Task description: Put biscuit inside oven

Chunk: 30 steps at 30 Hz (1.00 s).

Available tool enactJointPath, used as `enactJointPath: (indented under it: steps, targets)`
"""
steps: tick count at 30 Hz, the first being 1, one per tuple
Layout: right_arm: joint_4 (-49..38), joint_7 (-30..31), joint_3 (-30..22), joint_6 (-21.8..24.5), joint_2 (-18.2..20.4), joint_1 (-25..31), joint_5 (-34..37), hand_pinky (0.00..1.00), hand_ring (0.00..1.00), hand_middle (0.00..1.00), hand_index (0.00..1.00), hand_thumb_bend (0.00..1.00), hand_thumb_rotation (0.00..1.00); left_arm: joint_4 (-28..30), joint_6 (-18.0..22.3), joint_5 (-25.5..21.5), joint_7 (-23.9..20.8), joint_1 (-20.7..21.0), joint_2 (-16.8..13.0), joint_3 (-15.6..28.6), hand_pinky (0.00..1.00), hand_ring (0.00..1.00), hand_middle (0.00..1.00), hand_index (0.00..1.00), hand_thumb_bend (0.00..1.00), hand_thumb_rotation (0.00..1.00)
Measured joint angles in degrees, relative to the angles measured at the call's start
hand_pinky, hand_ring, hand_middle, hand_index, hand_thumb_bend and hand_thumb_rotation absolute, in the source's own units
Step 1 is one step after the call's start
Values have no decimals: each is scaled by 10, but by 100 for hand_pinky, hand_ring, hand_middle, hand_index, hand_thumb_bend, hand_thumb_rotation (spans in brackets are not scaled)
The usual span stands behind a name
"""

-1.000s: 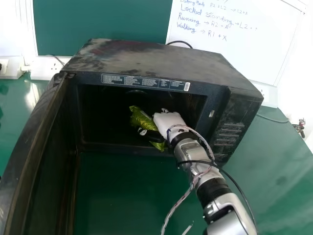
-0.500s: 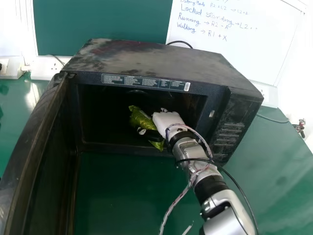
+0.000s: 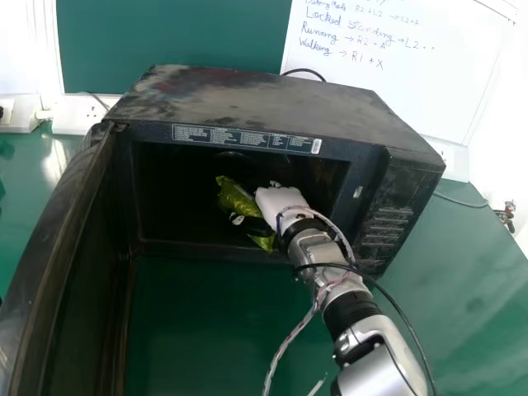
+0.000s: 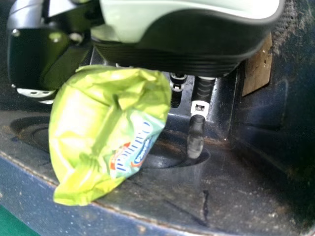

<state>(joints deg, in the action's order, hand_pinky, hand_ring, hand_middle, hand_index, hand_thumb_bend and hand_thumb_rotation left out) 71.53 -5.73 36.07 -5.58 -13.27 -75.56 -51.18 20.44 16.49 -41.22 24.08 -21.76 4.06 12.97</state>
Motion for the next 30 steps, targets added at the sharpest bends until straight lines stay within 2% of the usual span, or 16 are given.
enactJointPath:
  steps: [16,18,19,21,25,30]
  targets:
    - [23,-4,12,10,16,-22,-1,33,42,45,53,53,1,6,0,-5,0,-4,-1,0,93,100,100,100,85,78]
    - [25,-4,12,9,17,-23,-1,34,43,47,51,53,0,9,0,-5,0,-6,0,0,92,100,100,100,85,78]
    - [27,-4,12,9,17,-24,0,34,44,50,50,53,7,10,-1,-5,0,-6,0,0,92,100,100,100,85,78]
    - [29,-4,12,8,17,-24,3,36,46,53,49,53,13,14,-1,-5,-1,-7,0,-1,92,100,100,100,85,78]
    - [34,-2,12,6,18,-26,7,39,49,56,49,53,14,16,-1,-5,-3,-11,1,-1,93,100,100,100,85,78]
    - [38,4,12,7,21,-37,11,37,46,54,49,52,14,17,-1,-5,-4,-13,2,-2,92,100,100,100,85,79]
